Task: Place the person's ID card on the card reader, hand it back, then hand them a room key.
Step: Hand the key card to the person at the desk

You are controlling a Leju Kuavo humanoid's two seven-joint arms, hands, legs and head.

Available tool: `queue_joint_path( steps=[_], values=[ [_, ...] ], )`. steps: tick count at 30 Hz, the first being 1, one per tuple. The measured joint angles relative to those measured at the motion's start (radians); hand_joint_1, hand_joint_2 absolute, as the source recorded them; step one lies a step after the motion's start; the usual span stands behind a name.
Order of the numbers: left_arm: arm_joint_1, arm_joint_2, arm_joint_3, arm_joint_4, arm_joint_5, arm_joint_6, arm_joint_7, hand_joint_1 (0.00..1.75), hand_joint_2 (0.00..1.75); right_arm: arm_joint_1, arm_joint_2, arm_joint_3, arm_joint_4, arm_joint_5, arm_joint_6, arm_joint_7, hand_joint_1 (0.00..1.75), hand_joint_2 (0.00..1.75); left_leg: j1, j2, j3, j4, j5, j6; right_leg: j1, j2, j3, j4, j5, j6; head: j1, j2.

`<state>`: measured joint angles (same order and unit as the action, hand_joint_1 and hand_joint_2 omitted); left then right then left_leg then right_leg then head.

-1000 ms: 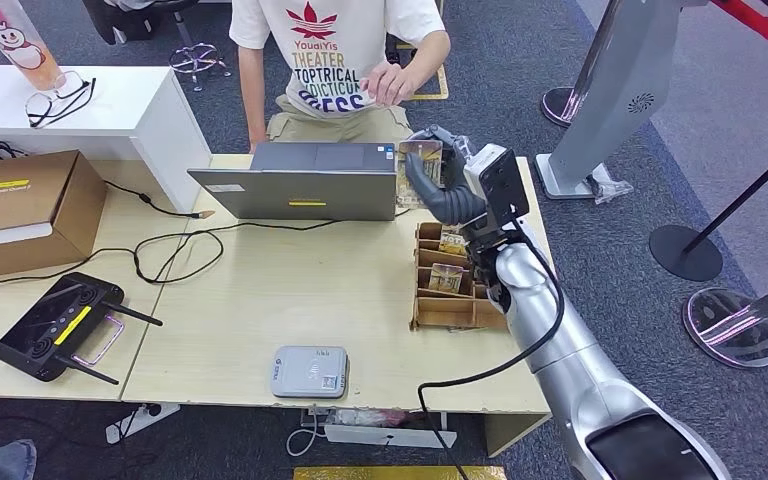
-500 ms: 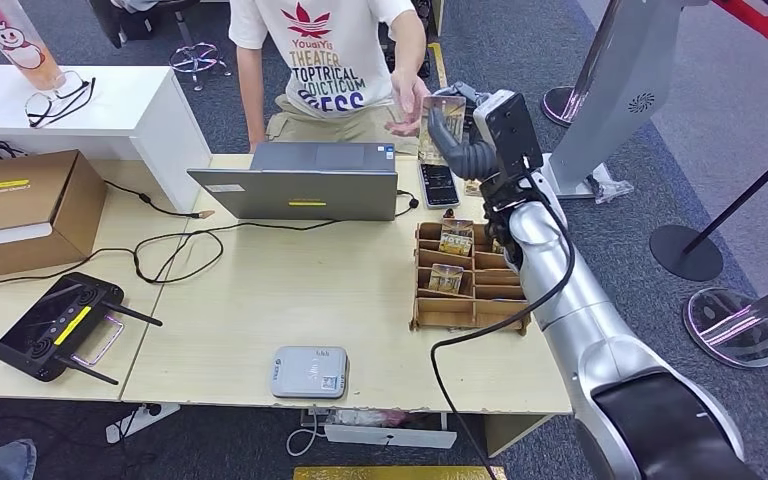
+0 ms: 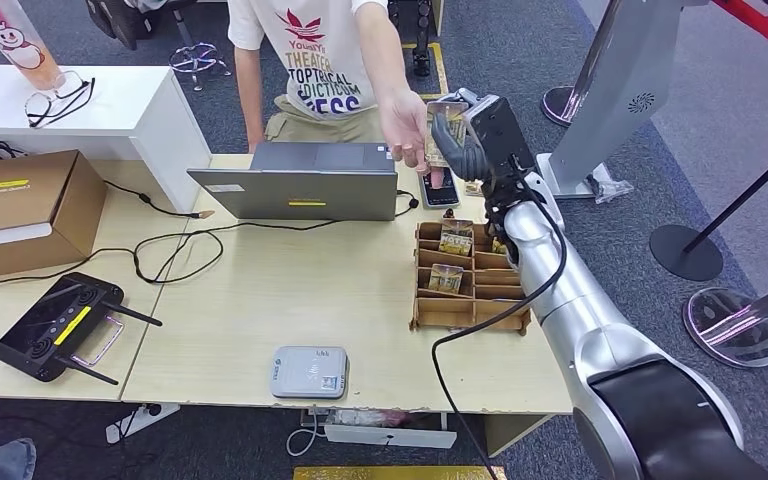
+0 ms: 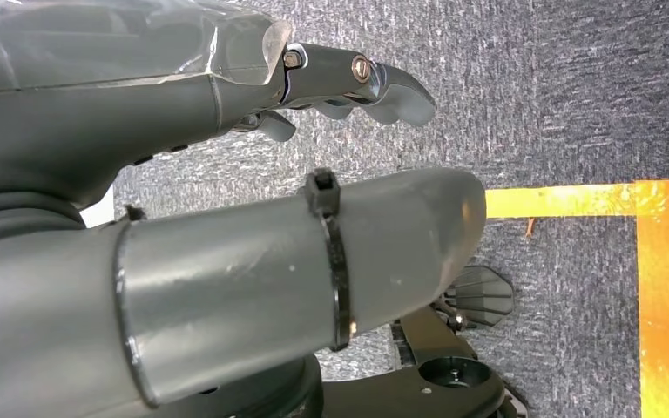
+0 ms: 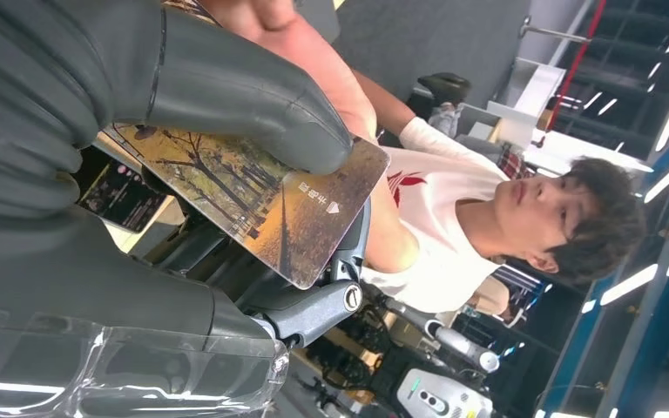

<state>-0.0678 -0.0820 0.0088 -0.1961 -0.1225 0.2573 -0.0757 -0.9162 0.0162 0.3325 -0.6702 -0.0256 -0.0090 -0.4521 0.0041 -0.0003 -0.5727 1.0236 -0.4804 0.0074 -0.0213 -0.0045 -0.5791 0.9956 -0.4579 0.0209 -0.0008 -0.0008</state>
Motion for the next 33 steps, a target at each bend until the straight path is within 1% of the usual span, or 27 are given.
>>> queue_joint_path(
  steps=[2,3,6,7,8,15,33],
  values=[
    [0.0,0.0,0.0,0.0,0.0,0.0,0.0,0.0,0.0,-0.002,0.003,0.0,0.012,0.004,-0.007,-0.001,1.71,1.75,0.0,0.0,0.0,0.0,0.0,0.0,0.0,0.0,0.0,0.0,0.0,0.0,0.0,0.0],
    [0.0,0.0,0.0,0.0,0.0,0.0,0.001,0.0,0.0,-0.003,0.005,0.0,0.017,0.005,-0.01,-0.001,1.49,1.75,0.0,0.0,0.0,0.0,0.0,0.0,0.0,0.0,0.0,0.0,0.0,0.0,0.0,0.0],
    [0.0,0.0,0.0,0.0,0.0,0.001,0.001,0.0,0.0,-0.007,0.01,0.0,0.03,0.019,-0.024,-0.001,0.23,1.75,0.0,0.0,0.0,0.0,0.0,0.0,0.0,0.0,0.0,0.0,0.0,0.0,0.0,0.0],
    [0.0,0.0,0.0,0.0,0.0,0.002,0.001,0.0,0.0,-0.008,0.012,0.0,0.033,0.027,-0.03,-0.001,0.02,1.75,0.0,0.0,0.0,0.0,0.0,0.0,0.0,0.0,0.0,0.0,0.0,0.0,0.0,0.0],
    [0.0,0.0,0.0,0.0,0.001,0.003,0.001,0.0,0.0,-0.009,0.015,0.001,0.037,0.035,-0.036,-0.001,0.0,1.75,0.0,0.0,0.0,0.0,0.0,0.0,0.0,0.0,0.0,0.0,0.0,0.0,0.0,0.0],
    [0.002,0.0,0.0,0.0,0.003,0.008,-0.001,0.0,0.0,-0.01,0.033,0.009,0.06,0.058,-0.051,0.002,0.0,1.75,0.0,0.0,0.0,0.0,0.0,0.0,0.001,0.0,0.0,0.0,0.0,0.0,0.0,0.0],
    [0.006,0.0,0.0,0.0,0.002,0.007,-0.008,0.0,0.0,-0.01,0.039,0.01,0.074,0.071,-0.056,-0.003,0.0,1.75,0.0,0.0,0.0,0.0,0.0,0.0,0.001,0.0,0.0,0.0,0.0,0.0,0.0,0.0]
  ],
)
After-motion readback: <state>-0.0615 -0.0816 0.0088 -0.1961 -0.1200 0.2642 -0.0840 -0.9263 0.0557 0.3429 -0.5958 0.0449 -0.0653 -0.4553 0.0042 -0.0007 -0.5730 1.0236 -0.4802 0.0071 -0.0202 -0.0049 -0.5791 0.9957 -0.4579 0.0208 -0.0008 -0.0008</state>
